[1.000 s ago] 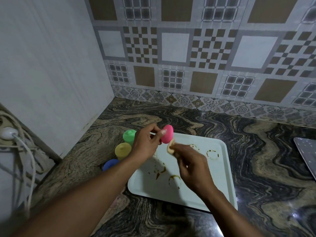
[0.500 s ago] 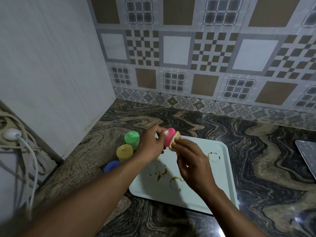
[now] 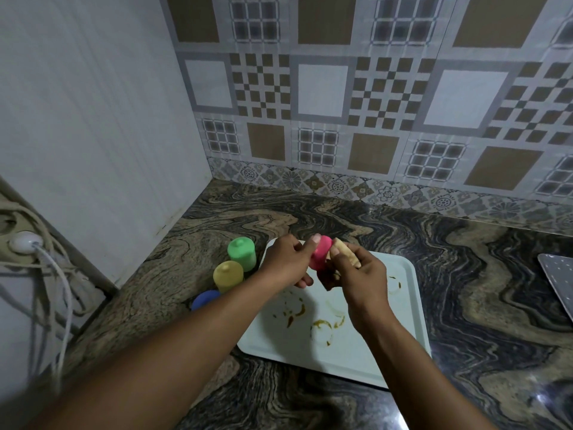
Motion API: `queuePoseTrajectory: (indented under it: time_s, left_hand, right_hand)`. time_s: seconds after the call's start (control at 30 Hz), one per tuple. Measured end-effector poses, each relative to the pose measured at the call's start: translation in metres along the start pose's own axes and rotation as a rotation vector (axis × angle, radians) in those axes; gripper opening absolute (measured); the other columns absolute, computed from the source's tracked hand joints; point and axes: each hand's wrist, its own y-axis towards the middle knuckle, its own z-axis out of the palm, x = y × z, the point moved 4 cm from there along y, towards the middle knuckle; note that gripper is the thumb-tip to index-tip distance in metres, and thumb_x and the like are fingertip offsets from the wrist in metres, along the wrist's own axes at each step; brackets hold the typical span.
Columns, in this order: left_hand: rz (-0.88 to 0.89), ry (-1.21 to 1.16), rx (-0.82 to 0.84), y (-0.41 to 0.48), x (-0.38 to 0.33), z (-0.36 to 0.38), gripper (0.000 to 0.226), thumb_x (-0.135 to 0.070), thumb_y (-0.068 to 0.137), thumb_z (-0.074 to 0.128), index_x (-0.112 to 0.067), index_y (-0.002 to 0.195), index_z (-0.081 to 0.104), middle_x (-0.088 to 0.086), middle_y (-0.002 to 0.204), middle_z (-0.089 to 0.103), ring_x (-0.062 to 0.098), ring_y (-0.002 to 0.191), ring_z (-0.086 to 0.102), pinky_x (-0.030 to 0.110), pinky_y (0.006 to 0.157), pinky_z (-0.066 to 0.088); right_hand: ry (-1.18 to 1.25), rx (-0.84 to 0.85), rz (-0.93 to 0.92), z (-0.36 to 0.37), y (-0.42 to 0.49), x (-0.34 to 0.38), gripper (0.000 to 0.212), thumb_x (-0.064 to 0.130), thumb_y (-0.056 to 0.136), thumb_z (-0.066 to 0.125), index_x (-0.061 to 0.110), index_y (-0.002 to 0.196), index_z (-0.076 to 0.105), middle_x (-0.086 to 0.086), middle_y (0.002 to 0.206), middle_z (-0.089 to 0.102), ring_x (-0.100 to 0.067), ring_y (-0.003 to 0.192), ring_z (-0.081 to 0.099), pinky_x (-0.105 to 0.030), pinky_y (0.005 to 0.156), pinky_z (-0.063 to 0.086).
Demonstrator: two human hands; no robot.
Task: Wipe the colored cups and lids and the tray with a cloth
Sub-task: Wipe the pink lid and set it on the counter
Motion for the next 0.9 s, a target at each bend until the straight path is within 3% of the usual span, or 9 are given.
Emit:
queuePoseTrajectory:
  time_s: [0.07, 0.17, 0.27, 0.37, 0.5, 0.6, 0.7, 0.8, 0.9]
  left_hand:
    - [0.098, 0.017, 0.02, -0.001, -0.002, -0.006, 0.041, -0.057, 0.09, 0.06, -0.019, 0.1, 0.051, 0.005, 0.095, 0.07, 0.021, 0.063, 0.074, 0.041, 0.06, 0.062]
    - [0.313, 0.046, 0.152, -0.003, -0.008, -0.009, 0.022, -0.039, 0.094, 0.065, -0.037, 0.115, 0.061, -0.01, 0.119, 0.062, 0.019, 0.089, 0.073, 0.048, 0.08, 0.061]
    - [0.371, 0.041, 0.169, -0.004, -0.012, -0.012, 0.018, -0.025, 0.092, 0.07, -0.037, 0.105, 0.072, -0.01, 0.116, 0.069, 0.019, 0.09, 0.07, 0.051, 0.082, 0.06]
    - [0.378, 0.04, 0.094, -0.003, -0.013, -0.014, 0.014, -0.024, 0.09, 0.073, -0.032, 0.101, 0.075, -0.008, 0.108, 0.071, 0.015, 0.089, 0.068, 0.048, 0.08, 0.06]
    - [0.46, 0.122, -0.06, -0.005, -0.014, -0.014, 0.013, -0.026, 0.092, 0.07, -0.028, 0.104, 0.073, -0.009, 0.107, 0.069, 0.01, 0.092, 0.065, 0.032, 0.076, 0.057]
    - [0.476, 0.16, -0.175, -0.007, -0.016, -0.013, 0.012, -0.023, 0.092, 0.067, -0.025, 0.103, 0.073, -0.008, 0.102, 0.071, 0.011, 0.088, 0.065, 0.03, 0.073, 0.054]
    - [0.468, 0.197, -0.271, -0.006, -0.013, -0.021, 0.012, -0.024, 0.094, 0.066, -0.022, 0.102, 0.074, -0.006, 0.098, 0.073, 0.012, 0.088, 0.067, 0.032, 0.075, 0.056]
    - [0.386, 0.217, -0.332, -0.004, -0.001, -0.036, 0.011, -0.025, 0.094, 0.065, -0.022, 0.101, 0.074, -0.007, 0.098, 0.072, 0.012, 0.089, 0.066, 0.032, 0.079, 0.055]
    - [0.327, 0.206, -0.339, -0.004, 0.014, -0.053, 0.005, -0.026, 0.095, 0.065, -0.023, 0.096, 0.069, -0.02, 0.089, 0.061, 0.001, 0.084, 0.058, 0.026, 0.07, 0.045]
  right_hand:
    - [0.065, -0.014, 0.086, -0.004, 0.008, 0.001, 0.008, 0.002, 0.096, 0.06, -0.002, 0.091, 0.064, -0.019, 0.062, 0.058, -0.026, 0.051, 0.05, -0.034, 0.049, 0.04]
    - [0.151, -0.019, 0.233, -0.01, 0.018, 0.002, 0.012, -0.001, 0.095, 0.057, 0.003, 0.087, 0.065, -0.015, 0.069, 0.054, -0.023, 0.056, 0.047, -0.034, 0.056, 0.045]
    - [0.2, 0.019, 0.333, -0.014, 0.024, 0.001, 0.011, 0.002, 0.096, 0.058, 0.006, 0.087, 0.065, -0.012, 0.076, 0.057, -0.018, 0.059, 0.052, -0.029, 0.055, 0.054]
    - [0.196, 0.009, 0.333, -0.013, 0.027, -0.003, 0.01, 0.003, 0.095, 0.059, 0.005, 0.089, 0.067, -0.012, 0.074, 0.061, -0.019, 0.057, 0.055, -0.031, 0.054, 0.054]
    - [-0.093, -0.086, -0.075, -0.008, 0.021, -0.002, 0.009, 0.009, 0.096, 0.062, 0.007, 0.099, 0.07, -0.007, 0.064, 0.066, -0.027, 0.053, 0.055, -0.036, 0.053, 0.046]
    - [-0.424, -0.111, -0.431, -0.002, 0.003, 0.001, 0.023, 0.003, 0.093, 0.063, 0.014, 0.111, 0.073, -0.002, 0.097, 0.076, -0.023, 0.083, 0.071, -0.04, 0.078, 0.057]
    - [-0.633, -0.084, -0.705, 0.011, -0.016, 0.003, 0.031, -0.006, 0.087, 0.068, 0.011, 0.111, 0.076, -0.003, 0.114, 0.073, -0.019, 0.107, 0.068, -0.035, 0.092, 0.055]
    - [-0.689, 0.093, -0.796, 0.021, -0.026, -0.002, 0.032, -0.008, 0.084, 0.071, 0.015, 0.106, 0.079, 0.001, 0.112, 0.074, -0.013, 0.108, 0.068, -0.03, 0.092, 0.055]
    - [-0.586, 0.157, -0.666, 0.016, -0.023, -0.004, 0.036, -0.005, 0.086, 0.068, 0.021, 0.109, 0.076, 0.009, 0.103, 0.076, -0.003, 0.093, 0.071, -0.034, 0.079, 0.059]
